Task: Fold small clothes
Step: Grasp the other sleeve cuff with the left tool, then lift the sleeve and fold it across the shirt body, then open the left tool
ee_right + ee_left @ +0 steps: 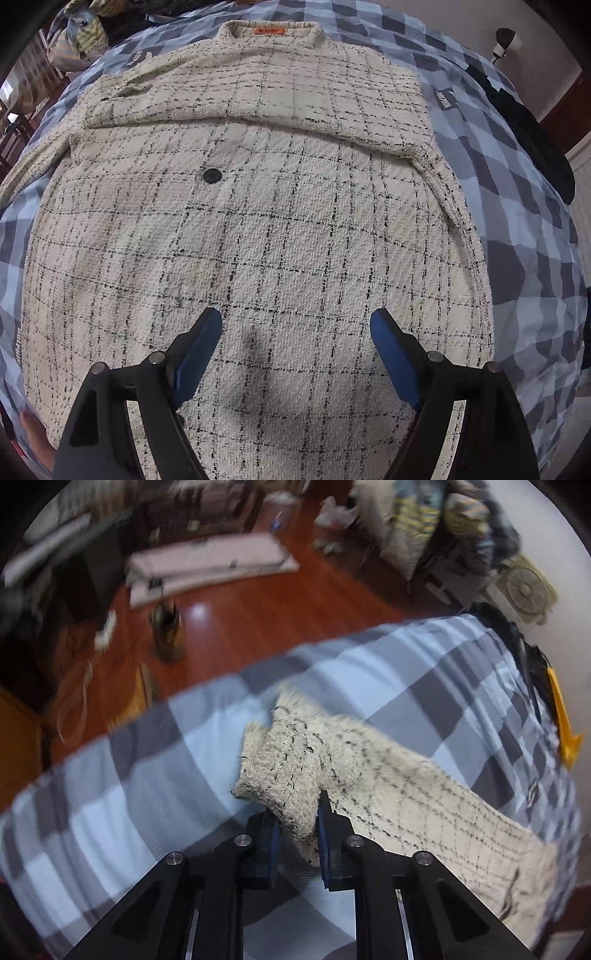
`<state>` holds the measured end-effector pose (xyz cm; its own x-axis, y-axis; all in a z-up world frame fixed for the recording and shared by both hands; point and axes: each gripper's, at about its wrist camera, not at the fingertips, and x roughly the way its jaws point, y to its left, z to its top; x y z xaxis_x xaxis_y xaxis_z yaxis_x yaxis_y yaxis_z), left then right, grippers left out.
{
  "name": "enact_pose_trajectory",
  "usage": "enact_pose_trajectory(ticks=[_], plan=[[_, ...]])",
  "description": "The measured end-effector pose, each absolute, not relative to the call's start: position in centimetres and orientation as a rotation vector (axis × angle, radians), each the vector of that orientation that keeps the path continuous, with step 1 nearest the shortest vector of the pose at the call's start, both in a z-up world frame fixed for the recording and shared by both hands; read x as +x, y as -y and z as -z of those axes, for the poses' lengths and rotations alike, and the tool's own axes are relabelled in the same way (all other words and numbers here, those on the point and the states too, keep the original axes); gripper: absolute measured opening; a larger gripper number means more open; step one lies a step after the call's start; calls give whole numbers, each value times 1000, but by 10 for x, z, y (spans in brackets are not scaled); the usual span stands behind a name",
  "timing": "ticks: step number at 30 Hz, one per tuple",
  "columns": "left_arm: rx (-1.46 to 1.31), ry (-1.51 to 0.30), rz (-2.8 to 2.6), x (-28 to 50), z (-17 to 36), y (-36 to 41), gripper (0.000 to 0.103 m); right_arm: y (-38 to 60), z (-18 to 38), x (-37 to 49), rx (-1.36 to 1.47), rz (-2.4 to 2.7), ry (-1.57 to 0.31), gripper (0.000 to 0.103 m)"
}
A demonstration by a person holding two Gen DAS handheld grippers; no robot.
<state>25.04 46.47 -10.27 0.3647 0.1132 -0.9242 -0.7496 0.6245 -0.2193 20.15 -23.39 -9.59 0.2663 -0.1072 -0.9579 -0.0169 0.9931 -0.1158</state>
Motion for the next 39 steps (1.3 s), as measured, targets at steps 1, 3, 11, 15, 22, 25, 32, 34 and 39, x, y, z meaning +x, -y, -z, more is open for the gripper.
enact_pose_trajectory(ticks=[1,3,11,15,22,25,32,34,39], plan=[[-679,-1046,-624,253,92,-459,15,233,92,200,-105,58,-1293,80],[-626,-1002,-622,258,64,-444,15,232,86,199,-90,51,-1280,80],[-473,-831,-520,284,-54,-354,15,248,65,198,2,30,-1230,80],[-326,-811,-447,313,-96,-276,15,262,55,200,77,22,-1210,80],[-229,-802,-334,352,-134,-133,15,303,42,200,233,44,-1194,80],[-173,-790,-283,367,-144,-76,15,317,38,199,281,49,-1187,80],[-113,-792,-155,398,-141,49,15,344,28,195,381,53,-1156,80],[-99,-800,-118,405,-134,86,15,351,26,196,391,69,-1144,80],[-42,-841,18,406,-104,173,15,370,28,197,449,101,-1134,80]])
